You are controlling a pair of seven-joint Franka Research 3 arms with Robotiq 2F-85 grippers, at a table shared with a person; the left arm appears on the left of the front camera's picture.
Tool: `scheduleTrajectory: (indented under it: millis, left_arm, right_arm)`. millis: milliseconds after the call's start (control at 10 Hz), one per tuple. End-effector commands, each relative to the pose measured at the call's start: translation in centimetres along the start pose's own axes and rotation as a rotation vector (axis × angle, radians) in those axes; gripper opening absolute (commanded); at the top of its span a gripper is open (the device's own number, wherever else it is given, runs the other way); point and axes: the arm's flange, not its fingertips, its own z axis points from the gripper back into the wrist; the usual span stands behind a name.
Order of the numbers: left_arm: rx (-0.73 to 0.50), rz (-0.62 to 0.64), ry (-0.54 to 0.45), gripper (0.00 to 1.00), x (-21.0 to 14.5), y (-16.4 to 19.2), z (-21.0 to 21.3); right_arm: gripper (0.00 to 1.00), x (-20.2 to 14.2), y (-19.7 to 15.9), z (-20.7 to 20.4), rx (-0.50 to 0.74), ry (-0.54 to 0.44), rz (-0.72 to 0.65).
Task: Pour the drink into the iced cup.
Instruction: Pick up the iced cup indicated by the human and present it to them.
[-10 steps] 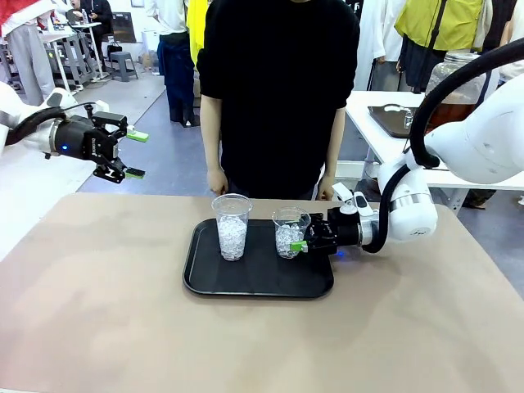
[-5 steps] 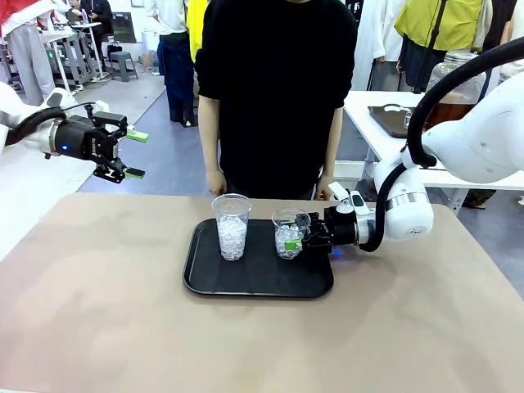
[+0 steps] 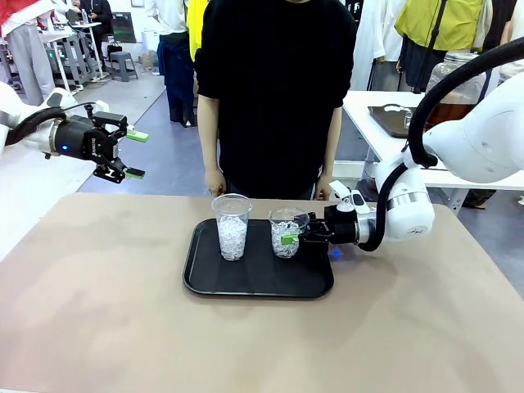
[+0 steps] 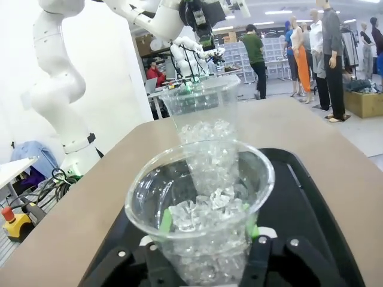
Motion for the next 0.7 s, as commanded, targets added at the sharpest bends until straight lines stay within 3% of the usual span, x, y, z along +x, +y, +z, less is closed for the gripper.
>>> scheduleTrajectory:
  millis: [0,600]
  left_arm:
    - [0.002,0.003,-0.004,1.00,0.0,-0.2,0.1]
    - [0.002,0.003,-0.004,1.00,0.0,-0.2,0.1]
  right_arm:
    - [0.54,3.3,-0.2,1.2,0.003,-0.035,-0.032]
    - [0.54,14.5,-3.2,3.7,-0.022,0.064,-0.029]
